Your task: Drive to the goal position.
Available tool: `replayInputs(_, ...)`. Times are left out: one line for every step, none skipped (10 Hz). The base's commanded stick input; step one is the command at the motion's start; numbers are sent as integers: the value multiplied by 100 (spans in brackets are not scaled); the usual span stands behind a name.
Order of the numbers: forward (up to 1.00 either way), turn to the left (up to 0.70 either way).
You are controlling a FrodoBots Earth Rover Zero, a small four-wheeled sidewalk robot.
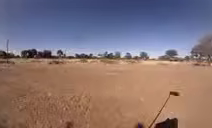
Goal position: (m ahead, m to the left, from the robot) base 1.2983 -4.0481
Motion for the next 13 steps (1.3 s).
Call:
replayInputs(50, 50)
replayInputs(50, 50)
replayInputs(50, 50)
replayInputs(50, 44)
replayInputs(50, 16)
replayInputs(50, 0)
replayInputs(50, 0)
replayInputs(50, 0)
replayInputs(50, 0)
replayInputs(50, 0)
replayInputs(50, 0)
replayInputs(50, 0)
replayInputs(50, 0)
